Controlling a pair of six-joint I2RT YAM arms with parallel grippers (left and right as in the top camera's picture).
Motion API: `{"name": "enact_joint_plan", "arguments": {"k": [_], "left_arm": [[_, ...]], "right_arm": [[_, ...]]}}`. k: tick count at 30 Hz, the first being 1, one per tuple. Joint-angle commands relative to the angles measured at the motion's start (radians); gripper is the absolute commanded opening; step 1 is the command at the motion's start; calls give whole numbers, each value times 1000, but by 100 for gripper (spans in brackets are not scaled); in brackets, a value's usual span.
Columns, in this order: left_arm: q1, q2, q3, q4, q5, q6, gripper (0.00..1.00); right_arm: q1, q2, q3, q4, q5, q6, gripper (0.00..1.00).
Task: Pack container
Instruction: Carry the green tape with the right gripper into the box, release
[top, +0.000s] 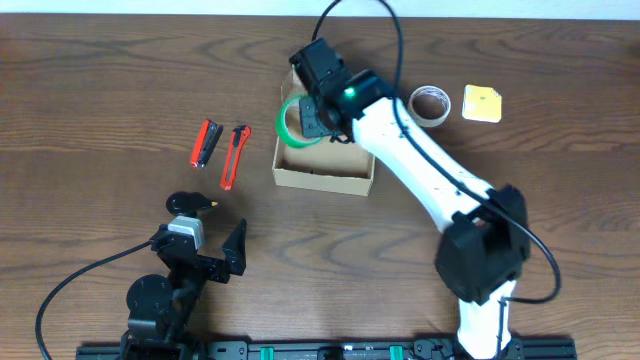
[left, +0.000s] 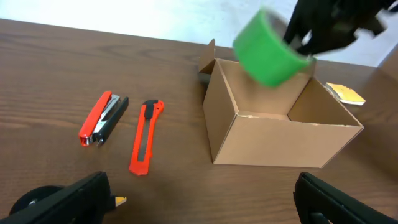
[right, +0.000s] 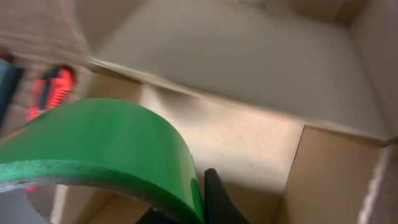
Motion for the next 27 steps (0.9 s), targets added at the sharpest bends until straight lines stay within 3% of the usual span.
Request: {"name": "enact_joint_plan", "arguments": {"k": [1,15,18,21,27], "left_arm": [[4,-8,-25,-7,-7,14,95],[4,-8,-25,-7,-7,14,95],[4,-8,-25,-7,-7,14,95],[4,-8,-25,-7,-7,14,95],[4,-8,-25,-7,-7,14,95]], "right_arm": [[10,13,4,-1,52,71,1],[11,98,4,-4,56,89,1],[10,101,4,-1,67,88,26],[11,101,4,4,69,89,44],[11,98,8,-4,65,88,50]]}}
